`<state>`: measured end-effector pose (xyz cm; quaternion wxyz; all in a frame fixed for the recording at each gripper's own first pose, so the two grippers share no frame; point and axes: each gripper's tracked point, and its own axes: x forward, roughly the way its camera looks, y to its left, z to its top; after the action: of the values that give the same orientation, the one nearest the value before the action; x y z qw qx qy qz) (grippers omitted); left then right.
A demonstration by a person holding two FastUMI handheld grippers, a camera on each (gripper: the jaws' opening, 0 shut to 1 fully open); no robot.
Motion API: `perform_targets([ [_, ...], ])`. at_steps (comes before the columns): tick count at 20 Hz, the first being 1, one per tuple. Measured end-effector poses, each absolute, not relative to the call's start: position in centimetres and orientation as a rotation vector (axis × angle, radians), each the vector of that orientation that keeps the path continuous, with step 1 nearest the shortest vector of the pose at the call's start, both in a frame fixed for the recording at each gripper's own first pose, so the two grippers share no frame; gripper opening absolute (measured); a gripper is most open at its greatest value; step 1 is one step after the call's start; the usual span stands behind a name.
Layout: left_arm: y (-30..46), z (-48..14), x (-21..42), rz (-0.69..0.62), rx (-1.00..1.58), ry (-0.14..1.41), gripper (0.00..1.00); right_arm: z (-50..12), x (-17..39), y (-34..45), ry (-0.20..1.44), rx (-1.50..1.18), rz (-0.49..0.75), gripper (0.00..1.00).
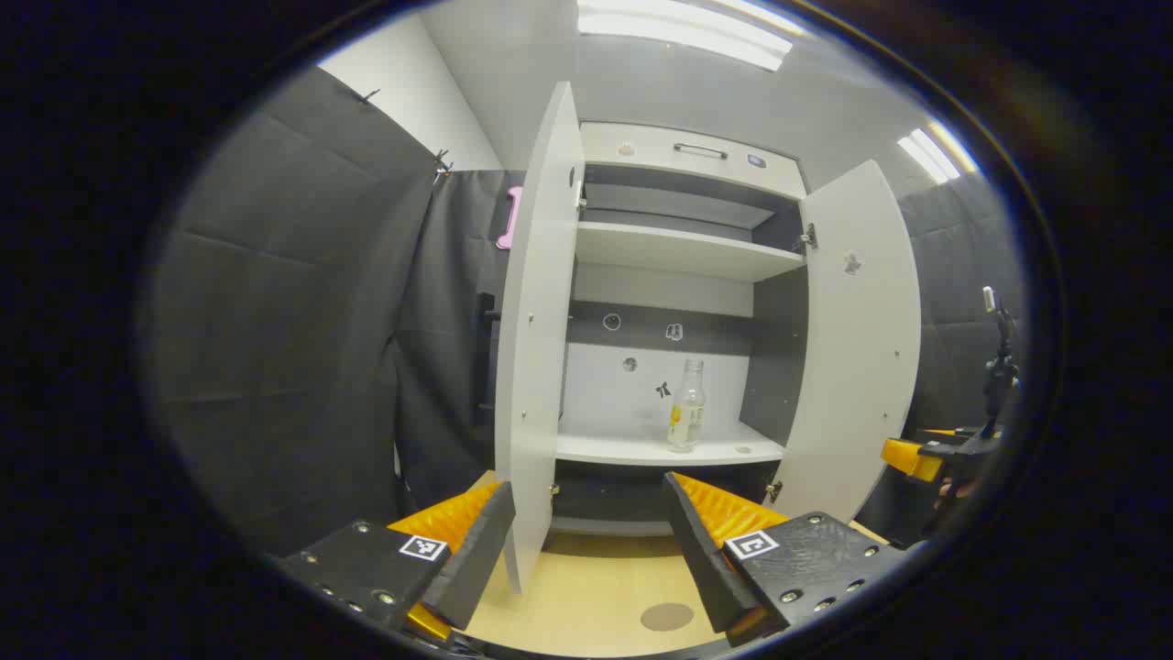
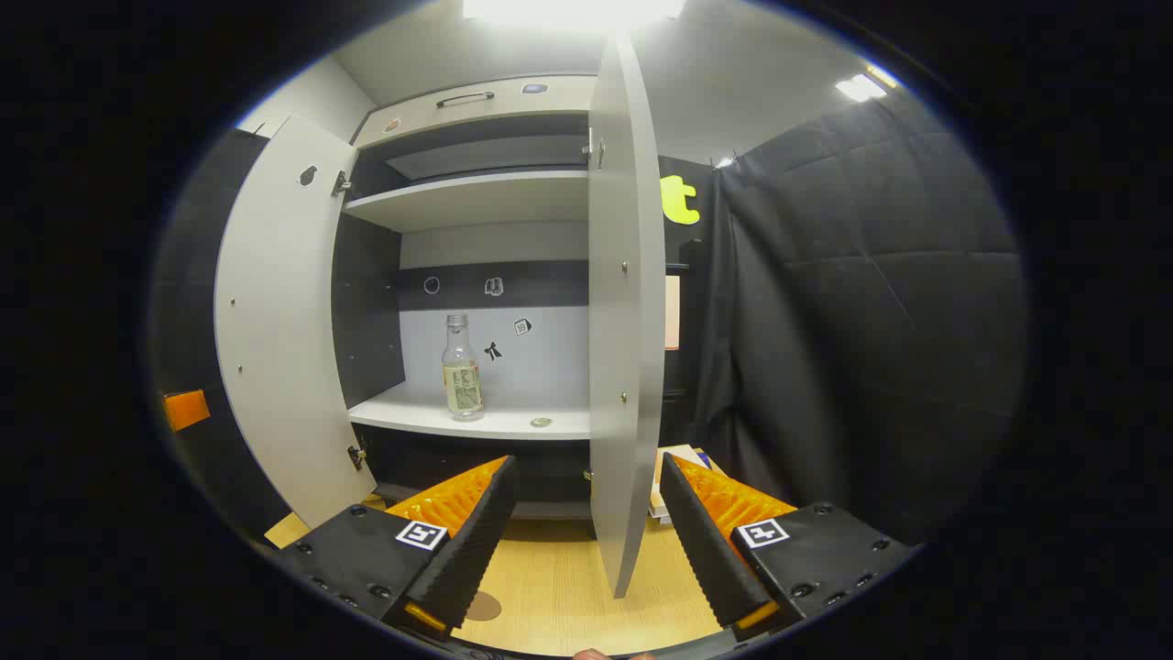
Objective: Grasp the bottle in the cabinet with the left hand and place it on the coaster, then close the right door with the right hand and the left door with the left hand.
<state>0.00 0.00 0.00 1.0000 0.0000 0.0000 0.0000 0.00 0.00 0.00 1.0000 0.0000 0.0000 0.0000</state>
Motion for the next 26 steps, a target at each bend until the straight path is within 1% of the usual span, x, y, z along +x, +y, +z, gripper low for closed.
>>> perform_targets([
  [7,-2.0,-0.8,1.3,-0.055,0.012,0.02,0.94,-0.7,0.5,-0.3,0.013,0.012,-0.007,0.99],
  [8,-2.4,-0.9,1.6,-0.066,0.01,0.024,0.94,-0.7,0.6,-0.4,0.012,0.013,-0.012,0.94],
  [9,-2.7,-1.0,1.8,-0.074,0.012,0.026,0.94,-0.9,0.5,-0.6,0.014,0.014,-0.018,0.94],
  [10,-2.9,-1.1,2.0,-0.081,0.016,0.029,0.94,-1.1,0.4,-0.7,0.02,0.018,-0.021,0.99],
  [12,-3.3,-1.2,2.6,-0.097,0.024,0.036,0.94,-1.5,0.2,-0.9,0.031,0.036,-0.025,0.99],
  [17,-5.9,-1.4,4.2,-0.193,0.042,0.046,0.94,-0.4,0.3,-2.3,-0.028,0.068,-0.107,0.99],
  [20,-8.1,-1.9,5.7,-0.261,0.04,0.054,0.94,0.0,-0.4,-3.3,-0.034,0.066,-0.15,0.99],
  [24,-10.2,-2.5,8.9,-0.32,-0.01,0.077,0.94,0.5,-1.8,-5.3,-0.055,0.055,-0.206,0.99],
  [26,-10.5,-2.3,11.0,-0.328,-0.02,0.077,0.94,0.6,-2.4,-6.3,-0.06,0.059,-0.231,0.99],
])
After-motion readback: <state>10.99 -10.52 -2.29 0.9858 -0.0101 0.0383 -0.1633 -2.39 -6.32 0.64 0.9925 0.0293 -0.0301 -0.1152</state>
